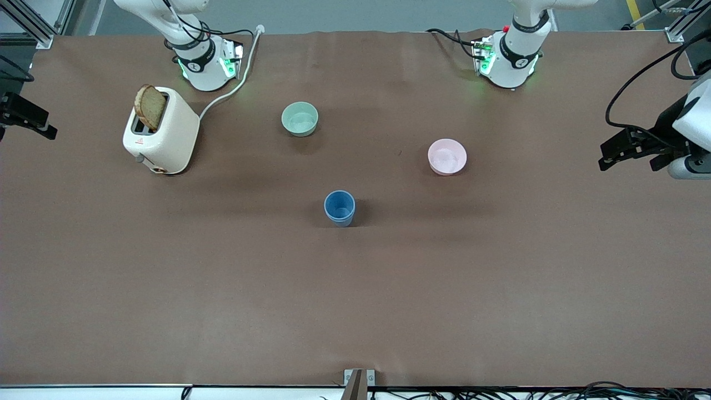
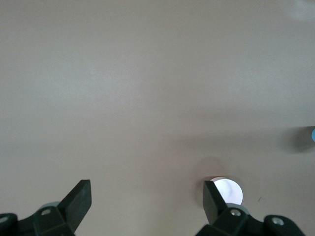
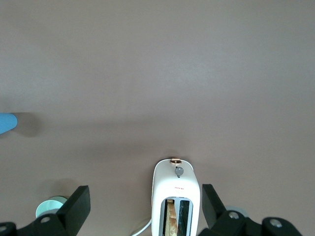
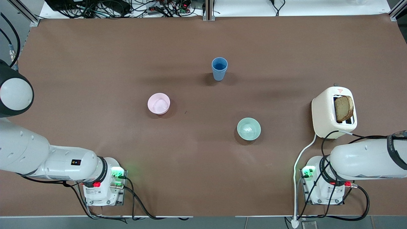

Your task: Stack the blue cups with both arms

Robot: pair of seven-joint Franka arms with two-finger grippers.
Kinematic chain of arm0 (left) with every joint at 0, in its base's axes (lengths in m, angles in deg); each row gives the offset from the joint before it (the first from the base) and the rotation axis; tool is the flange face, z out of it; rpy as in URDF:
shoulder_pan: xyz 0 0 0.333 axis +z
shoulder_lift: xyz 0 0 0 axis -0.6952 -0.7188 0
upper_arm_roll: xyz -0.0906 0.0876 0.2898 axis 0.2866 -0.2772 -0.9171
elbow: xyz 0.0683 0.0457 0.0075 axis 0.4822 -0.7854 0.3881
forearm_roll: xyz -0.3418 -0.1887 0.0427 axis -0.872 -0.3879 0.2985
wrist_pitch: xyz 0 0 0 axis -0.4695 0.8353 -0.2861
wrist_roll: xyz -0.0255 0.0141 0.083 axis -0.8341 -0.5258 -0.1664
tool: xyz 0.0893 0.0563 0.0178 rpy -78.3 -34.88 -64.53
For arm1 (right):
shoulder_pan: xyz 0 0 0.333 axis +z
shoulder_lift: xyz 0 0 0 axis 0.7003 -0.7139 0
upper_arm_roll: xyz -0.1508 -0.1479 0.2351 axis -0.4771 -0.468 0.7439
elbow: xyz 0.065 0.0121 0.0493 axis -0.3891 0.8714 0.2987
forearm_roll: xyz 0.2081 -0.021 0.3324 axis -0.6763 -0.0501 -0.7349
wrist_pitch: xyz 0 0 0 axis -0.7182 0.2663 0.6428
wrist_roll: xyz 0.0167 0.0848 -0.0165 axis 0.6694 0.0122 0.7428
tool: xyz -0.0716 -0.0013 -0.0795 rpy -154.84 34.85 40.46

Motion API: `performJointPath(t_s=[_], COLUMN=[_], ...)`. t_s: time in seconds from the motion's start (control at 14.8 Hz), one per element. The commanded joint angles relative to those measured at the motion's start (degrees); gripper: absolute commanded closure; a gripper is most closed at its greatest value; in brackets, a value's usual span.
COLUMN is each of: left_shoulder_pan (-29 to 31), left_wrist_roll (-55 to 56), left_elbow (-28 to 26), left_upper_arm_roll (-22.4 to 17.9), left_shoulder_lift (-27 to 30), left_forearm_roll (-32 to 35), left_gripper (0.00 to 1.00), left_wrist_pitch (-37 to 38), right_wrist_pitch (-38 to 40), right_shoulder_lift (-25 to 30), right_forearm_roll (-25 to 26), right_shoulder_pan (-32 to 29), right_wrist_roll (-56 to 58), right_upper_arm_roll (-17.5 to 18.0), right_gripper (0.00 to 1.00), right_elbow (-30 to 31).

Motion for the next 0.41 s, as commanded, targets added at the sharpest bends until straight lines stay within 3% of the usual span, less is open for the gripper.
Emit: performJointPath(t_s=[0.0,0.34], left_shoulder_pan=[0.8,0.6], left_wrist_roll=[-0.9,-0.9], left_elbow=[0.1,0.1], left_upper_arm_roll=[1.0,1.0], left_shoulder_lift=[0.9,0.9], left_forearm_roll=[1.1,1.1], left_gripper=[0.00,0.00], left_wrist_pitch=[0.6,0.6], right_wrist_pitch=[-0.1,0.2], right_shoulder_lift=[0.6,0.6], right_forearm_roll=[0.9,0.8], right_shoulder_pan=[-0.3,-0.4], right_wrist_roll=[0.6,0.6], right_upper_arm_roll=[0.4,0.4], right_gripper=[0.00,0.00], right_elbow=[0.2,0.2])
